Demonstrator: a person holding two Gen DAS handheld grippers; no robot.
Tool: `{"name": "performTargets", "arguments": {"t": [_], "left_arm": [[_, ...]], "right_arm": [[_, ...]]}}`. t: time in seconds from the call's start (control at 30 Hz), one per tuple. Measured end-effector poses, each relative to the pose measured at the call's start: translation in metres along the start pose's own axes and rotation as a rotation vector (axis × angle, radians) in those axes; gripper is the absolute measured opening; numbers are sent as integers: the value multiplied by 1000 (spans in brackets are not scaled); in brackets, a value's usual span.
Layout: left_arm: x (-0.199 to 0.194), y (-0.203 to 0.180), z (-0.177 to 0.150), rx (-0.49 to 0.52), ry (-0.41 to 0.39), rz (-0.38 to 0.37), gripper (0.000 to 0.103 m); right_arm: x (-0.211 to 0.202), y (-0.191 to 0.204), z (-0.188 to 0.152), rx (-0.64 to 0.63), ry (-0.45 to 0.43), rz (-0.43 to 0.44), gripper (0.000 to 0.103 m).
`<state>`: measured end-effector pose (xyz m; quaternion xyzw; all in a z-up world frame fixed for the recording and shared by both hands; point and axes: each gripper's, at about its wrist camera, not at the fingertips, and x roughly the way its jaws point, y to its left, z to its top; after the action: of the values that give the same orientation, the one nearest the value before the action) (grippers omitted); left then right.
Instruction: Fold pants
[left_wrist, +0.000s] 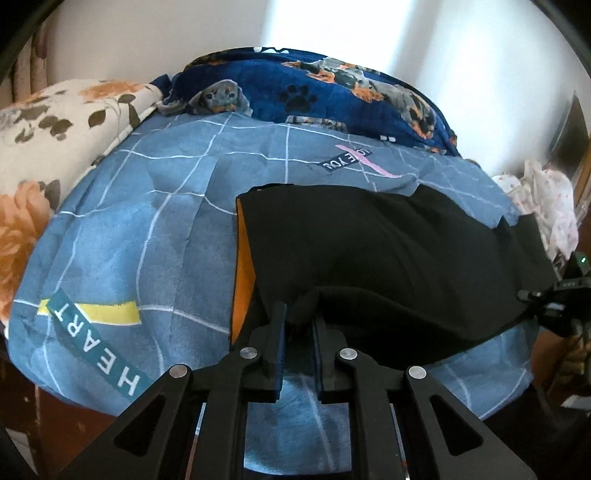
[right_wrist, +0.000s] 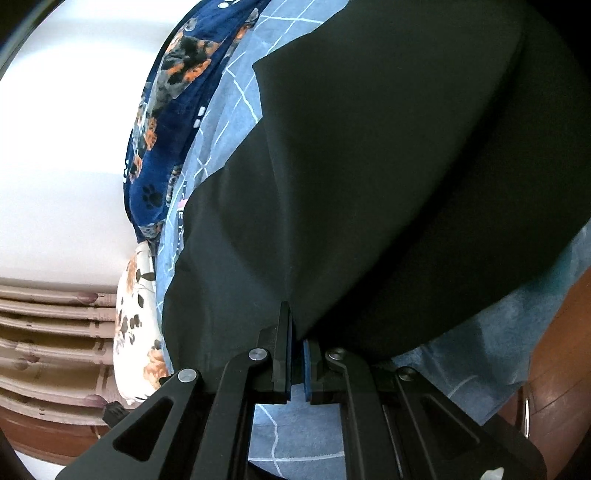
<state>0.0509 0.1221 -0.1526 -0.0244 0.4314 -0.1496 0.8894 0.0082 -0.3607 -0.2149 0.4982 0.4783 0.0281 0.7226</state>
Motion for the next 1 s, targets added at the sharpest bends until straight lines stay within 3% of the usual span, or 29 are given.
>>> {"name": "performTargets", "arguments": {"t": [0.07,0.17,0.2,0.3,0.43,0.47,0.53,0.7,0.87,1.0], "left_arm": [[-1,0,-2,10,9,37,24],[-5,10,-5,-24,16,108,55],[-9,14,-5,-38,4,123,59],[-25,18,2,-50,-46,195,59],[-58,6,17,-39,-185,298,60],[-64,0,21,-31,-210,296,60],[-68,-12,26,-15,-227,206,61],[-18,-57,21,60,-98,0,61],[45,-66,4,49,84,-9,61],[44,-70,1,76,63,11,61]], "right_arm": [[-1,0,-1,-11,1,-4,6],[1,-2,0,-7,1,1,5],[2,-2,0,-6,0,1,5],[2,0,-1,-16,-1,-2,5],[2,-2,-1,-12,-1,8,5],[2,-2,-2,-13,-2,9,5],[2,-2,-2,-10,-4,13,6],[3,-6,-4,-9,-5,36,6],[-2,-14,-3,3,-8,103,9],[-23,-32,13,42,-59,208,15]]}}
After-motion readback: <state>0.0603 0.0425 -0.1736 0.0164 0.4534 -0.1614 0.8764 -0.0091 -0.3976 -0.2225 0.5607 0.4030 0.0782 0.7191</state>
